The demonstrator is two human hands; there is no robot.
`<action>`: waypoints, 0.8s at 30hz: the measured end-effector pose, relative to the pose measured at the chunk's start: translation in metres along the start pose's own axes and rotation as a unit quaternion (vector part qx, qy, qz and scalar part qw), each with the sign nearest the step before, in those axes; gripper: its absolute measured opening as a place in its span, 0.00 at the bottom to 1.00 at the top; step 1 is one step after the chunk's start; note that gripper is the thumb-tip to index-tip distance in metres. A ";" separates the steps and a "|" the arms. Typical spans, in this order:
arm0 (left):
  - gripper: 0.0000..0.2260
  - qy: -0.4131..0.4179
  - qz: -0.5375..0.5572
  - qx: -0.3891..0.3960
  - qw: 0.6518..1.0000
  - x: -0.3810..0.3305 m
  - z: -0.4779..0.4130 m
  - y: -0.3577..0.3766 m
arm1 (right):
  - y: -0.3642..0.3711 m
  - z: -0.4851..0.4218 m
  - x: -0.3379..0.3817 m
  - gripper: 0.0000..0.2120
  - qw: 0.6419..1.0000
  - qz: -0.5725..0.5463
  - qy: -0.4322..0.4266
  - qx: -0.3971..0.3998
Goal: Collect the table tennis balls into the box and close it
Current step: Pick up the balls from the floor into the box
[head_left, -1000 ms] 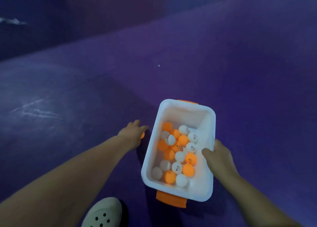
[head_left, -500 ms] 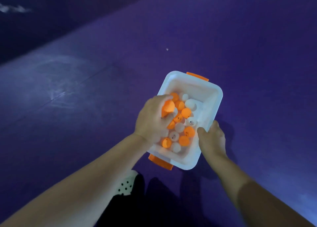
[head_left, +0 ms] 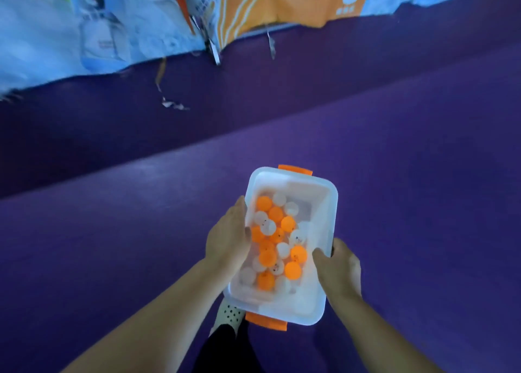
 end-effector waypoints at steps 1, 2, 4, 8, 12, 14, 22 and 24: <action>0.11 0.006 0.002 -0.005 1.000 -0.010 0.006 -0.026 | -0.015 0.011 0.018 0.04 1.000 0.003 -0.005 0.007; 0.12 0.009 0.003 -0.013 1.000 -0.019 0.012 -0.050 | -0.029 0.019 0.034 0.04 1.000 0.007 -0.012 0.014; 0.12 0.011 0.004 -0.028 1.000 -0.037 0.023 -0.093 | -0.056 0.033 0.067 0.03 0.999 0.013 -0.041 0.022; 0.13 -0.002 0.020 -0.078 0.997 -0.070 0.051 -0.157 | -0.099 0.053 0.115 0.03 0.994 0.018 -0.101 0.042; 0.17 -0.060 0.081 -0.123 0.987 -0.084 0.107 -0.192 | -0.135 0.074 0.140 0.02 0.982 0.020 -0.175 0.062; 0.17 -0.085 0.131 -0.150 0.976 -0.088 0.146 -0.201 | -0.150 0.091 0.151 0.02 0.970 0.017 -0.230 0.079; 0.13 -0.183 0.261 -0.251 0.914 -0.071 0.310 -0.239 | -0.169 0.207 0.182 0.04 0.892 0.093 -0.415 0.152; 0.13 -0.199 0.272 -0.281 0.898 -0.056 0.347 -0.250 | -0.159 0.242 0.186 0.04 0.872 0.109 -0.443 0.175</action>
Point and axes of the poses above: each hand's wrist, its own z-axis away from the middle knuckle, its own y-axis out of the palm, x = y × z, the point moved 9 cm from there along -z, towards the middle knuckle, and after that the axes turned 6 degrees about -x, right-handed, at the moved point
